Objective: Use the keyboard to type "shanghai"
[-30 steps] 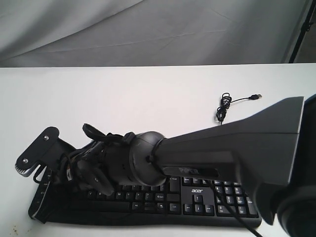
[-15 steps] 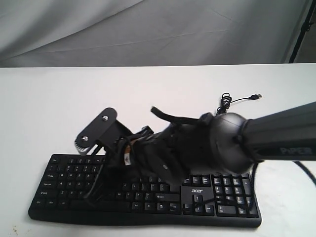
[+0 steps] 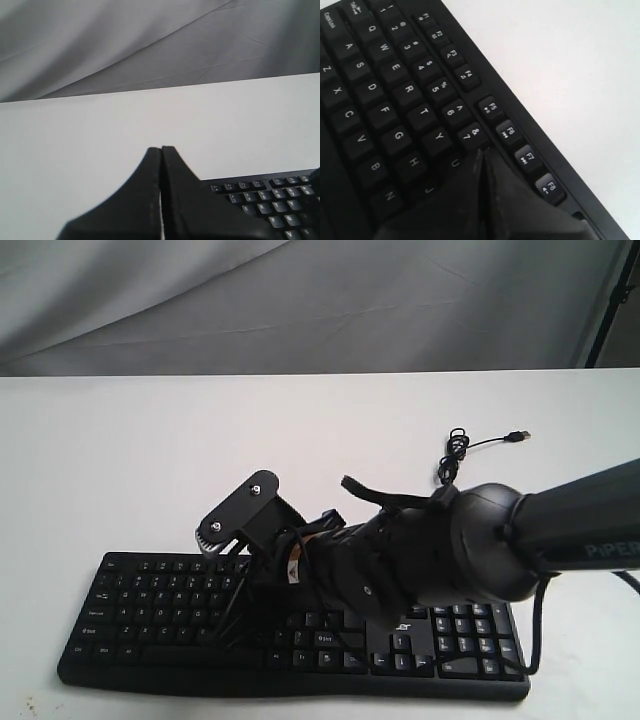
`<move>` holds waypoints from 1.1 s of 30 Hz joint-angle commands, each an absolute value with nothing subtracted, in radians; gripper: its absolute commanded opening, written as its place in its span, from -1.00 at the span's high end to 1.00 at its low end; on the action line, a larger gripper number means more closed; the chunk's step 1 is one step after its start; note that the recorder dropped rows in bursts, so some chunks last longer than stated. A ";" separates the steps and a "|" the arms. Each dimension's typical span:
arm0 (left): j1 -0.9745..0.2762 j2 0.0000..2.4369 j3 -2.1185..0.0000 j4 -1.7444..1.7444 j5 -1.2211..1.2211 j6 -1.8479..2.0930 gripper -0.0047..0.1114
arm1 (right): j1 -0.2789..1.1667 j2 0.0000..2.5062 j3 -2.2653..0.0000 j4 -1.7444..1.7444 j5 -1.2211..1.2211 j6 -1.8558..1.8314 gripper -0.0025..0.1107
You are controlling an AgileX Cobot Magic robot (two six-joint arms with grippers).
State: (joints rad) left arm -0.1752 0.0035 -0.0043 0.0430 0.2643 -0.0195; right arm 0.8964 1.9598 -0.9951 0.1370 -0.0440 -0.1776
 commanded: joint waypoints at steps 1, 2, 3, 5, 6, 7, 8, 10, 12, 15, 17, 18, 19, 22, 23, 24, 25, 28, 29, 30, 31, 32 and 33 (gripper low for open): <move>-0.179 0.000 0.000 0.044 0.261 -0.022 0.92 | 0.884 1.961 -0.990 0.142 -0.043 -0.178 0.96; -0.179 0.000 0.000 0.044 0.261 -0.022 0.92 | 0.884 1.961 -0.990 0.142 -0.041 -0.178 0.96; -0.179 0.000 0.000 0.044 0.261 -0.022 0.92 | 0.884 1.961 -0.990 0.142 -0.039 -0.178 0.96; -0.179 0.000 0.000 0.044 0.261 -0.022 0.92 | 0.884 1.961 -0.990 0.142 -0.039 -0.178 0.96; -0.179 0.000 0.000 0.044 0.261 -0.022 0.92 | 0.884 1.961 -0.990 0.142 -0.037 -0.178 0.96; -0.179 0.000 0.000 0.044 0.261 -0.022 0.92 | 0.884 1.961 -0.990 0.142 -0.034 -0.178 0.96; -0.179 0.000 0.000 0.044 0.261 -0.022 0.92 | 0.884 1.961 -0.990 0.142 -0.031 -0.178 0.96; -0.179 0.000 0.000 0.044 0.261 -0.022 0.92 | 0.886 1.961 -0.990 0.142 -0.026 -0.178 0.96; -0.179 0.000 0.000 0.044 0.261 -0.022 0.92 | 0.886 1.961 -0.990 0.142 -0.020 -0.178 0.96; -0.179 0.000 0.000 0.044 0.261 -0.022 0.92 | 0.886 1.961 -0.984 0.142 -0.020 -0.176 0.96; -0.179 0.000 0.000 0.044 0.261 -0.022 0.92 | 0.886 1.966 -0.977 0.145 -0.026 -0.176 0.96; -0.179 0.000 0.000 0.044 0.261 -0.022 0.92 | 0.886 1.972 -0.977 0.145 -0.026 -0.176 0.96; -0.179 0.000 0.000 0.044 0.261 -0.022 0.92 | 0.886 1.979 -0.977 0.145 -0.036 -0.176 0.96; -0.179 0.000 0.000 0.044 0.261 -0.022 0.92 | 0.886 1.997 -0.977 0.147 -0.052 -0.176 0.96; -0.179 0.000 0.000 0.044 0.261 -0.022 0.92 | 0.886 2.006 -0.977 0.147 -0.054 -0.176 0.96; -0.179 0.000 0.000 0.044 0.261 -0.022 0.92 | 0.886 2.006 -0.977 0.147 -0.058 -0.176 0.96; -0.179 0.000 0.000 0.044 0.261 -0.022 0.92 | 0.886 2.009 -0.977 0.147 -0.057 -0.176 0.96; -0.179 0.000 0.000 0.044 0.261 -0.022 0.92 | 0.886 2.009 -0.977 0.147 -0.057 -0.176 0.96; -0.179 0.000 0.000 0.044 0.261 -0.022 0.92 | 0.886 2.009 -0.977 0.147 -0.055 -0.176 0.96; -0.179 0.000 0.000 0.044 0.261 -0.022 0.92 | 0.886 2.009 -0.977 0.147 -0.055 -0.176 0.96; -0.179 0.000 0.000 0.044 0.261 -0.022 0.92 | 0.886 2.009 -0.977 0.147 -0.054 -0.176 0.96; -0.179 0.000 0.000 0.044 0.261 -0.022 0.92 | 0.886 2.009 -0.977 0.147 -0.052 -0.176 0.96; -0.179 0.000 0.000 0.044 0.261 -0.022 0.92 | 0.886 2.006 -0.977 0.147 -0.052 -0.176 0.96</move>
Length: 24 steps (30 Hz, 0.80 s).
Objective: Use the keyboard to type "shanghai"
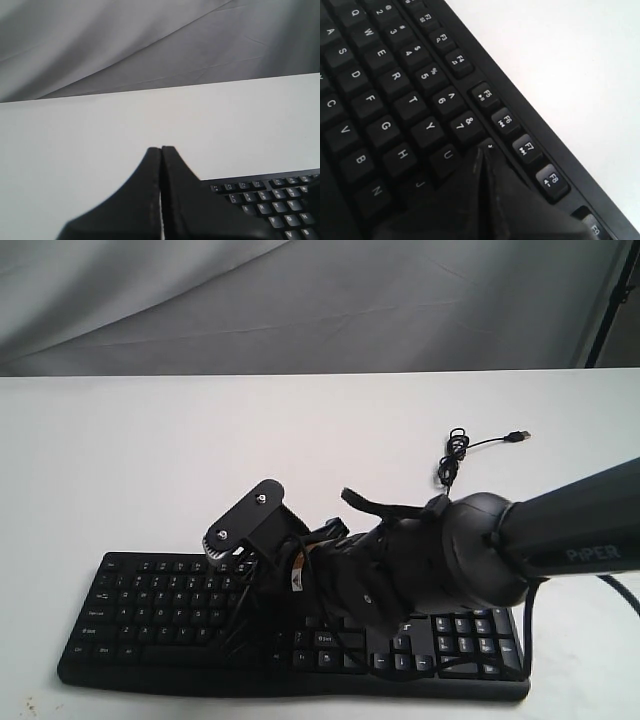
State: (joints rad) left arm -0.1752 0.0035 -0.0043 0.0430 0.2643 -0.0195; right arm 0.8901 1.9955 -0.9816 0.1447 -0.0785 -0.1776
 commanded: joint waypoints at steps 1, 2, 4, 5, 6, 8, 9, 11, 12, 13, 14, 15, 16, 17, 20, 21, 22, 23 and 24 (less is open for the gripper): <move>-0.179 0.000 0.000 0.044 0.261 -0.022 0.92 | 0.886 2.006 -0.977 0.147 -0.045 -0.176 0.96; -0.179 0.000 0.000 0.044 0.261 -0.022 0.92 | 0.886 2.000 -0.977 0.147 -0.042 -0.176 0.96; -0.179 0.000 0.000 0.044 0.261 -0.022 0.92 | 0.886 1.979 -0.977 0.147 -0.028 -0.176 0.96; -0.179 0.000 0.000 0.044 0.261 -0.022 0.92 | 0.886 1.965 -0.977 0.147 -0.020 -0.176 0.96; -0.179 0.000 0.000 0.044 0.261 -0.022 0.92 | 0.886 1.947 -0.977 0.147 -0.010 -0.176 0.96; -0.179 0.000 0.000 0.044 0.261 -0.022 0.92 | 0.888 1.912 -0.977 0.139 0.018 -0.176 0.96; -0.179 0.000 0.000 0.044 0.261 -0.022 0.92 | 0.888 1.893 -0.977 0.138 0.037 -0.176 0.96; -0.179 0.000 0.000 0.044 0.261 -0.022 0.92 | 0.897 1.862 -0.974 0.138 0.068 -0.178 0.96; -0.179 0.000 0.000 0.044 0.261 -0.022 0.92 | 0.897 1.844 -0.963 0.136 0.074 -0.178 0.96; -0.179 0.000 0.000 0.044 0.261 -0.022 0.92 | 0.904 1.824 -0.947 0.134 0.066 -0.178 0.96; -0.179 0.000 0.000 0.044 0.261 -0.022 0.92 | 0.908 1.807 -0.929 0.124 0.048 -0.178 0.96; -0.179 0.000 0.000 0.044 0.261 -0.022 0.92 | 0.908 1.781 -0.901 0.112 0.013 -0.178 0.96; -0.179 0.000 0.000 0.044 0.261 -0.022 0.92 | 0.908 1.752 -0.868 0.111 -0.026 -0.178 0.96; -0.179 0.000 0.000 0.044 0.261 -0.022 0.92 | 0.910 1.723 -0.831 0.111 -0.065 -0.178 0.96; -0.179 0.000 0.000 0.044 0.261 -0.022 0.92 | 0.910 1.623 -0.718 0.124 -0.105 -0.174 0.96; -0.179 0.000 0.000 0.044 0.261 -0.022 0.92 | 0.910 1.597 -0.691 0.141 -0.100 -0.169 0.96; -0.179 0.000 0.000 0.044 0.261 -0.022 0.92 | 0.910 1.567 -0.658 0.159 -0.103 -0.169 0.96; -0.179 0.000 0.000 0.044 0.261 -0.022 0.92 | 0.910 1.540 -0.630 0.168 -0.105 -0.169 0.96; -0.179 0.000 0.000 0.044 0.261 -0.022 0.92 | 0.910 1.515 -0.607 0.168 -0.105 -0.169 0.96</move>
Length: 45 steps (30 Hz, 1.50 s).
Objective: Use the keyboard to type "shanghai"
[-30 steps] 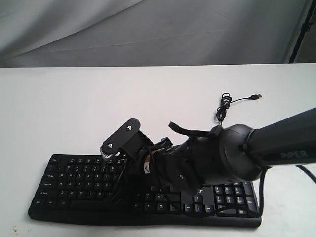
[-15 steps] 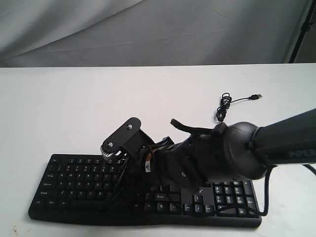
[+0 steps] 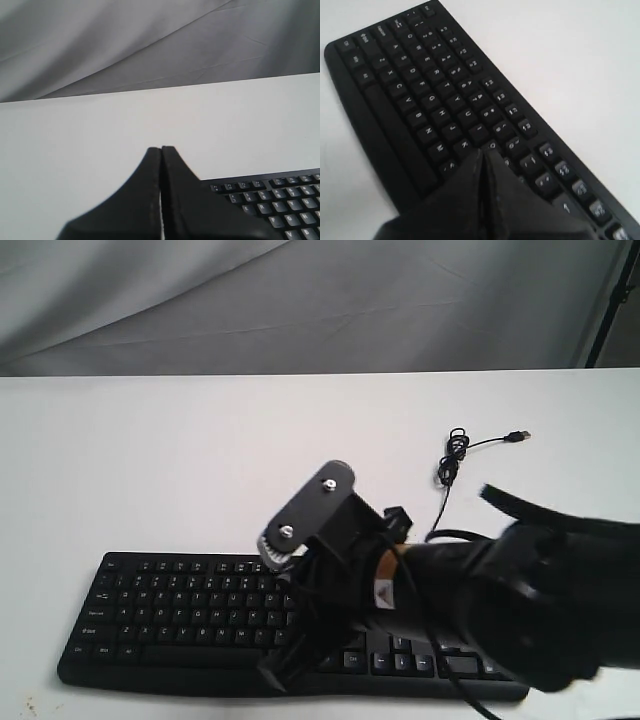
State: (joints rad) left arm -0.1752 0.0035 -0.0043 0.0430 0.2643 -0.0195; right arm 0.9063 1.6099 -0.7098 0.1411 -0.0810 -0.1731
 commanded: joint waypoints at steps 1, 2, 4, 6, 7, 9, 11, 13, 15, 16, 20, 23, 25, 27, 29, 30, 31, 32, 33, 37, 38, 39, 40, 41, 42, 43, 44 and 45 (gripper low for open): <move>-0.179 0.000 0.000 0.044 0.261 -0.022 0.92 | 0.910 1.497 -0.590 0.168 -0.105 -0.169 0.96; -0.179 0.000 0.000 0.044 0.261 -0.022 0.92 | 0.908 1.477 -0.571 0.168 -0.105 -0.169 0.96; -0.179 0.000 0.000 0.044 0.261 -0.022 0.92 | 0.908 1.438 -0.540 0.168 -0.105 -0.169 0.96; -0.179 0.000 0.000 0.044 0.261 -0.022 0.92 | 0.908 1.401 -0.512 0.168 -0.105 -0.159 0.96; -0.179 0.000 0.000 0.044 0.261 -0.022 0.92 | 0.905 1.372 -0.491 0.168 -0.112 -0.159 0.96; -0.179 0.000 0.000 0.044 0.261 -0.022 0.92 | 0.905 1.331 -0.456 0.168 -0.140 -0.159 0.96; -0.179 0.000 0.000 0.044 0.261 -0.022 0.92 | 0.905 1.275 -0.405 0.168 -0.165 -0.159 0.96; -0.179 0.000 0.000 0.044 0.261 -0.022 0.92 | 0.905 1.218 -0.348 0.168 -0.194 -0.159 0.96; -0.179 0.000 0.000 0.044 0.261 -0.022 0.92 | 0.905 1.170 -0.294 0.177 -0.243 -0.157 0.96; -0.179 0.000 0.000 0.044 0.261 -0.022 0.92 | 0.905 1.135 -0.266 0.182 -0.269 -0.157 0.96; -0.179 0.000 0.000 0.044 0.261 -0.022 0.92 | 0.905 0.989 -0.160 0.185 -0.352 -0.157 0.96; -0.179 0.000 0.000 0.044 0.261 -0.022 0.92 | 0.888 0.868 -0.115 0.230 -0.362 -0.157 0.96; -0.179 0.000 0.000 0.044 0.261 -0.022 0.92 | 0.842 0.771 -0.103 0.246 -0.352 -0.157 0.96; -0.179 0.000 0.000 0.044 0.261 -0.022 0.92 | 0.777 0.698 -0.103 0.246 -0.347 -0.157 0.96; -0.179 0.000 0.000 0.044 0.261 -0.022 0.92 | 0.721 0.631 -0.103 0.246 -0.336 -0.157 0.96; -0.179 0.000 0.000 0.044 0.261 -0.022 0.92 | 0.692 0.595 -0.103 0.246 -0.316 -0.157 0.96; -0.179 0.000 0.000 0.044 0.261 -0.022 0.92 | 0.638 0.523 -0.103 0.253 -0.253 -0.155 0.96; -0.179 0.000 0.000 0.044 0.261 -0.022 0.92 | 0.622 0.495 -0.103 0.253 -0.213 -0.152 0.96; -0.179 0.000 0.000 0.044 0.261 -0.022 0.92 | 0.585 0.429 -0.101 0.253 -0.120 -0.149 0.96; -0.179 0.000 0.000 0.044 0.261 -0.022 0.92 | 0.506 0.240 -0.101 0.202 0.013 -0.149 0.96; -0.179 0.000 0.000 0.044 0.261 -0.022 0.92 | 0.494 0.214 -0.101 0.178 0.025 -0.149 0.96; -0.179 0.000 0.000 0.044 0.261 -0.022 0.92 | 0.459 0.151 -0.101 0.108 0.063 -0.154 0.96; -0.179 0.000 0.000 0.044 0.261 -0.022 0.92 | 0.434 0.111 -0.101 0.085 0.096 -0.154 0.96; -0.179 0.000 0.000 0.044 0.261 -0.022 0.92 | 0.412 0.067 -0.101 0.084 0.139 -0.154 0.96; -0.179 0.000 0.000 0.044 0.261 -0.022 0.92 | 0.392 0.030 -0.096 0.084 0.178 -0.154 0.96; -0.179 0.000 0.000 0.044 0.261 -0.022 0.92 | 0.380 0.000 -0.078 0.084 0.183 -0.154 0.96; -0.179 0.000 0.000 0.044 0.261 -0.022 0.92 | 0.374 0.000 -0.050 0.084 0.183 -0.152 0.96; -0.179 0.000 0.000 0.044 0.261 -0.022 0.92 | 0.369 0.000 -0.015 0.084 0.157 -0.152 0.96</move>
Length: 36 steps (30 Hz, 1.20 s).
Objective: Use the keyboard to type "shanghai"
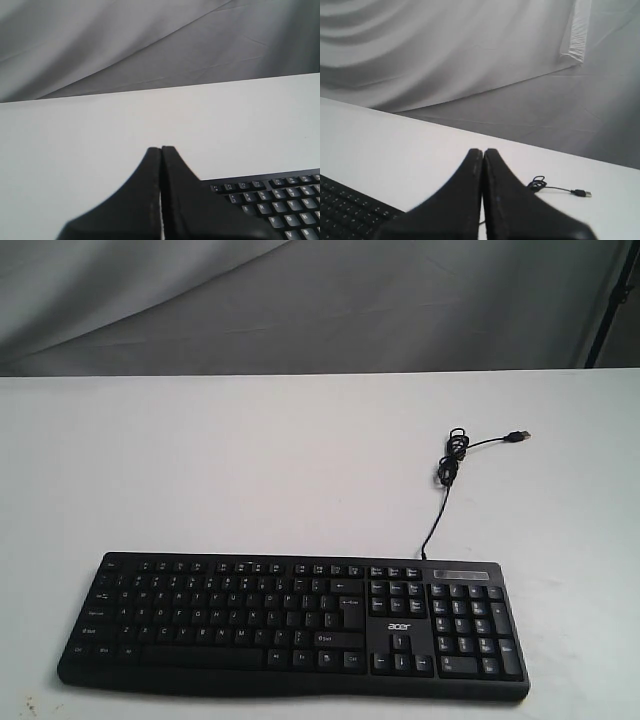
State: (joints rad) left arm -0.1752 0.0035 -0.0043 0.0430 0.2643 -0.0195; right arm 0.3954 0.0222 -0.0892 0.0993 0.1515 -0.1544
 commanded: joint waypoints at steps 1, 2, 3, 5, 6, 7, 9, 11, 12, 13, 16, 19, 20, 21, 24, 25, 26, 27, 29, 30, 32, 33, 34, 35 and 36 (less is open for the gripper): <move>-0.179 0.000 0.000 0.044 0.261 -0.022 0.92 | 0.369 0.000 0.000 0.084 0.111 -0.152 0.96; -0.179 0.000 0.000 0.044 0.261 -0.022 0.92 | 0.369 0.000 0.000 0.084 0.117 -0.152 0.96; -0.179 0.000 0.000 0.044 0.261 -0.022 0.92 | 0.369 0.000 0.000 0.084 0.166 -0.152 0.96; -0.179 0.000 0.000 0.044 0.261 -0.022 0.92 | 0.369 0.000 0.000 0.084 0.148 -0.152 0.96; -0.179 0.000 0.000 0.044 0.261 -0.022 0.92 | 0.369 0.000 0.000 0.084 0.148 -0.152 0.96; -0.179 0.000 0.000 0.044 0.261 -0.022 0.92 | 0.369 0.000 0.000 0.084 0.148 -0.152 0.96; -0.179 0.000 0.000 0.044 0.261 -0.022 0.92 | 0.369 0.000 0.000 0.084 0.160 -0.152 0.96; -0.179 0.000 0.000 0.044 0.261 -0.022 0.92 | 0.369 0.000 0.000 0.088 0.182 -0.152 0.96; -0.179 0.000 0.000 0.044 0.261 -0.022 0.92 | 0.369 0.000 0.000 0.088 0.188 -0.152 0.96; -0.179 0.000 0.000 0.044 0.261 -0.022 0.92 | 0.369 0.000 0.000 0.088 0.188 -0.152 0.96; -0.179 0.000 0.000 0.044 0.261 -0.022 0.92 | 0.369 0.000 0.000 0.088 0.188 -0.152 0.96; -0.179 0.000 0.000 0.044 0.261 -0.022 0.92 | 0.369 0.000 0.000 0.088 0.188 -0.152 0.96; -0.179 0.000 0.000 0.044 0.261 -0.022 0.92 | 0.369 0.000 0.000 0.088 0.188 -0.152 0.96; -0.179 0.000 0.000 0.044 0.261 -0.022 0.92 | 0.369 0.000 0.000 0.088 0.188 -0.152 0.96; -0.179 0.000 0.000 0.044 0.261 -0.022 0.92 | 0.369 0.000 0.000 0.088 0.188 -0.152 0.96; -0.179 0.000 0.000 0.044 0.261 -0.022 0.92 | 0.369 0.000 0.000 0.088 0.188 -0.152 0.96; -0.179 0.000 0.000 0.044 0.261 -0.022 0.92 | 0.369 0.000 0.000 0.088 0.188 -0.152 0.96; -0.179 0.000 0.000 0.044 0.261 -0.022 0.92 | 0.369 0.000 0.000 0.088 0.188 -0.152 0.96; -0.179 0.000 0.000 0.044 0.261 -0.022 0.92 | 0.369 0.000 0.000 0.088 0.188 -0.152 0.96; -0.179 0.000 0.000 0.044 0.261 -0.022 0.92 | 0.369 0.000 0.000 0.088 0.188 -0.152 0.96; -0.179 0.000 0.000 0.044 0.261 -0.022 0.92 | 0.369 0.000 0.000 0.088 0.188 -0.152 0.96; -0.179 0.000 0.000 0.044 0.261 -0.022 0.92 | 0.369 0.000 0.000 0.088 0.188 -0.152 0.96; -0.179 0.000 0.000 0.044 0.261 -0.022 0.92 | 0.369 0.000 0.000 0.088 0.188 -0.152 0.96; -0.179 0.000 0.000 0.044 0.261 -0.022 0.92 | 0.369 0.000 0.000 0.088 0.188 -0.152 0.96; -0.179 0.000 0.000 0.044 0.261 -0.022 0.92 | 0.369 0.000 0.000 0.088 0.188 -0.152 0.96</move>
State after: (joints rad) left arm -0.1752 0.0035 -0.0043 0.0430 0.2643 -0.0195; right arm 0.3776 0.0063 -0.0031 0.0960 0.1866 -0.1544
